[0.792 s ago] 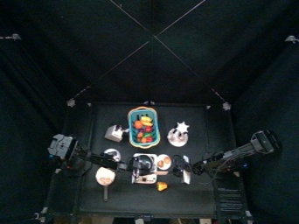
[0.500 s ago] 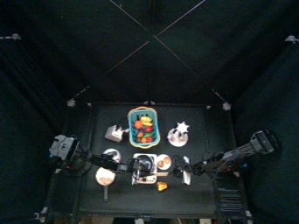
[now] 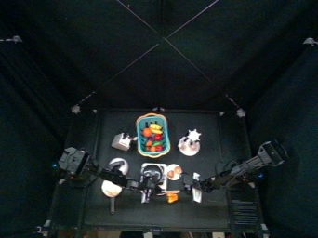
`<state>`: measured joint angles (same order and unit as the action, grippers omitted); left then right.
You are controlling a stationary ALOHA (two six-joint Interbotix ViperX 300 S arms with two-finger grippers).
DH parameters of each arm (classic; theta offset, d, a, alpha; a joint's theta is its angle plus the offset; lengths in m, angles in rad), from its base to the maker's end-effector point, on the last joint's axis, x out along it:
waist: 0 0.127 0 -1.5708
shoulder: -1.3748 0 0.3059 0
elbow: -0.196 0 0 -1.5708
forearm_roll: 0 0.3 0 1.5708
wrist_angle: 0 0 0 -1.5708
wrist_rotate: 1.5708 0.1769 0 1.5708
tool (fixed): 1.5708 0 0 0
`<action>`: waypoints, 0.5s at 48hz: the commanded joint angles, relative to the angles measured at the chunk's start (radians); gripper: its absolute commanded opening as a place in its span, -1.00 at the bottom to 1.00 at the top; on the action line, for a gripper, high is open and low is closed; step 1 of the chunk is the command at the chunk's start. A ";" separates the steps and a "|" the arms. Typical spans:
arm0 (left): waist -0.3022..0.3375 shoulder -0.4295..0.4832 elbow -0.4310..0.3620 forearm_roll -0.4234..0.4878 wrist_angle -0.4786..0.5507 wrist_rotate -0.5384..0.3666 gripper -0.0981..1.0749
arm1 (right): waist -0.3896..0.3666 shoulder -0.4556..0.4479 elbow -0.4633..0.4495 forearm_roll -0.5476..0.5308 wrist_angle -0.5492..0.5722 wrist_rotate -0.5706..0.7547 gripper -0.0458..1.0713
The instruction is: Cut squash
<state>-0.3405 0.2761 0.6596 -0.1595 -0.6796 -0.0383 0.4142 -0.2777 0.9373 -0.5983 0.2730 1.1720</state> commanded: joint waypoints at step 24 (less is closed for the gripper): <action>-0.060 -0.054 -0.040 0.005 0.038 0.072 -0.20 | 0.003 -0.046 -0.049 -0.037 0.103 -0.002 0.00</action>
<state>-0.3482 0.2654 0.6473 -0.1611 -0.6427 -0.0015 0.4249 -0.2930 0.9097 -0.6213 0.3405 1.1674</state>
